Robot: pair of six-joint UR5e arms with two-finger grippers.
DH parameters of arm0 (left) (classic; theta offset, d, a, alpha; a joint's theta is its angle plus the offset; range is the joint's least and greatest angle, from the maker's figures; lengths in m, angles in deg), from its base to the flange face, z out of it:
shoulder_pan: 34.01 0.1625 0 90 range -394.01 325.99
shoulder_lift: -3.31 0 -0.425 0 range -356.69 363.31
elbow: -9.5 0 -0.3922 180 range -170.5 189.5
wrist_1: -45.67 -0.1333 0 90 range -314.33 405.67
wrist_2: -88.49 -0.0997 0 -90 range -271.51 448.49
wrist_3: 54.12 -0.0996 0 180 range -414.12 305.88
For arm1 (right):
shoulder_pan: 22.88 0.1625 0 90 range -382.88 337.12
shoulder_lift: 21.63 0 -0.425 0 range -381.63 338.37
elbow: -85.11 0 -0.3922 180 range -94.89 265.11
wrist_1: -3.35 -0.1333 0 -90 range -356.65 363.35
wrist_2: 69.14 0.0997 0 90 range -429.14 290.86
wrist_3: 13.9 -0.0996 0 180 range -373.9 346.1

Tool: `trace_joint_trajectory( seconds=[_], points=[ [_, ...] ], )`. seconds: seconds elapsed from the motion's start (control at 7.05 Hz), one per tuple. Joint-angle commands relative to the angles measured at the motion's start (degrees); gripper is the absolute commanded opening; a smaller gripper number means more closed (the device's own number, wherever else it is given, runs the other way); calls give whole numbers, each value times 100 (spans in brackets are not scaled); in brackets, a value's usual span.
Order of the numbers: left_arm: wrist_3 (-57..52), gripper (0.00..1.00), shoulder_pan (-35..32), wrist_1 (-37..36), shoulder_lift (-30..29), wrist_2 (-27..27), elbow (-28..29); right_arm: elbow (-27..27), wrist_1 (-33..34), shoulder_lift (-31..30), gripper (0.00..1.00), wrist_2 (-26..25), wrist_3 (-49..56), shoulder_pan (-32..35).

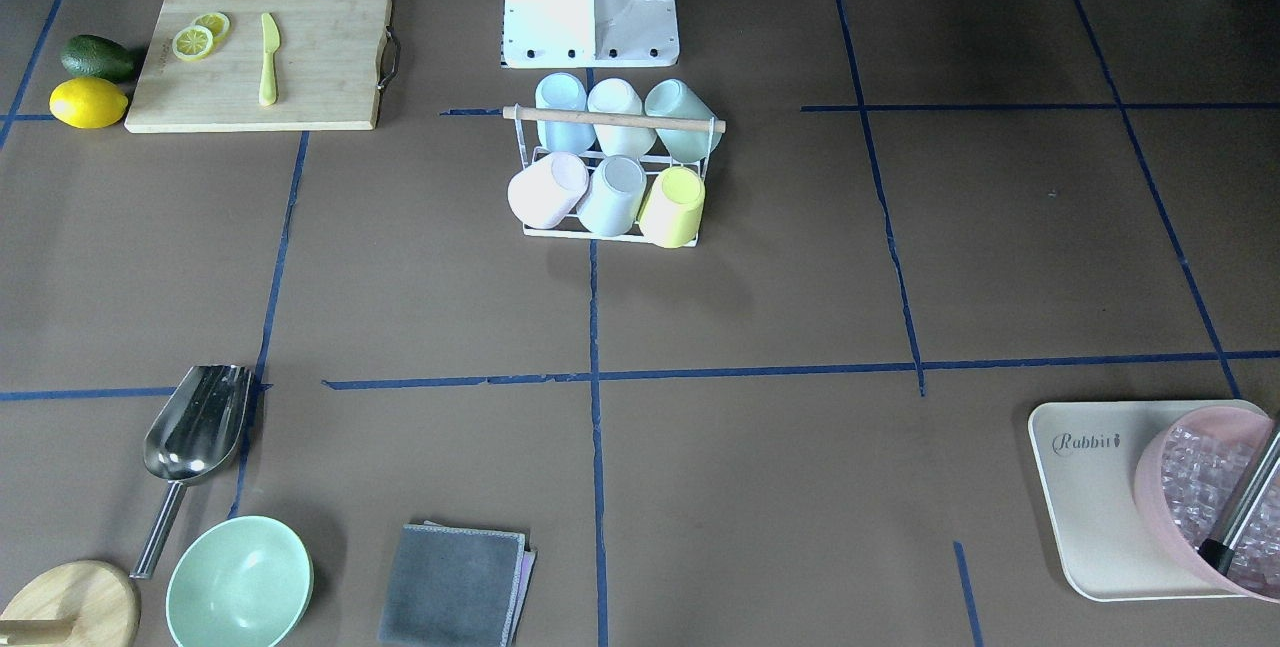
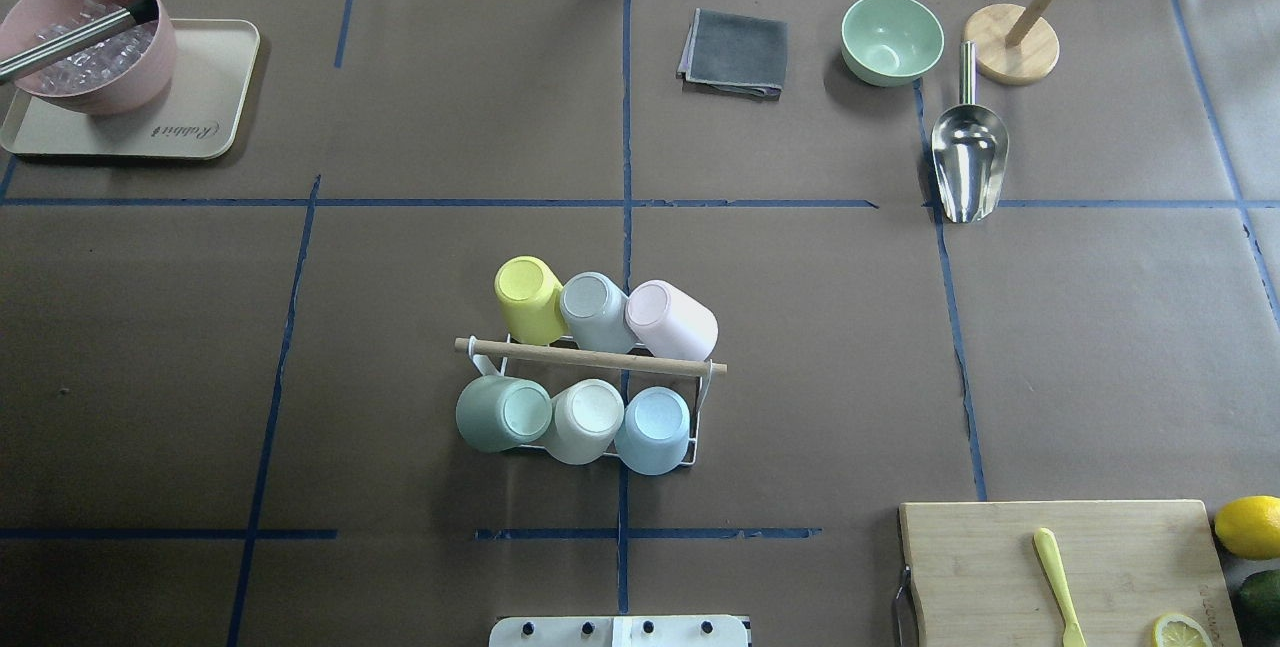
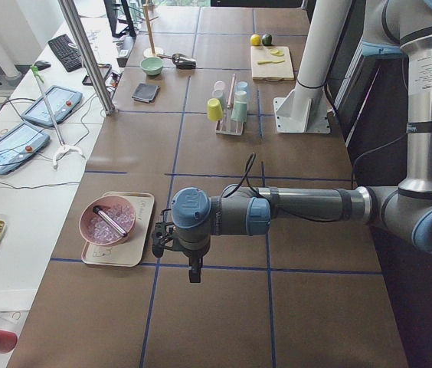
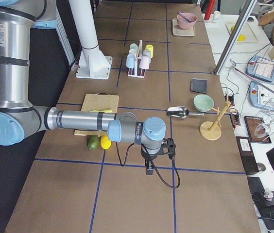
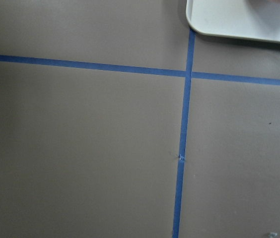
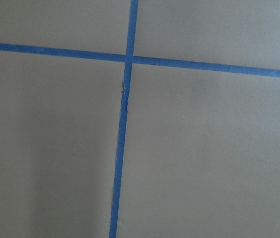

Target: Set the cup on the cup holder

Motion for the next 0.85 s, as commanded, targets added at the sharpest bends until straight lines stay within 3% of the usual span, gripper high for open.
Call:
trace_joint_trajectory(
  seconds=[0.0, 0.71],
  points=[
    [-166, 100, -5, -5, 10, -8, -12, -1, -2, -13, 100, 6, 6, 1],
    [-166, 100, -5, -5, 10, -25, 5, -62, -11, -5, 100, 6, -3, -8]
  ],
)
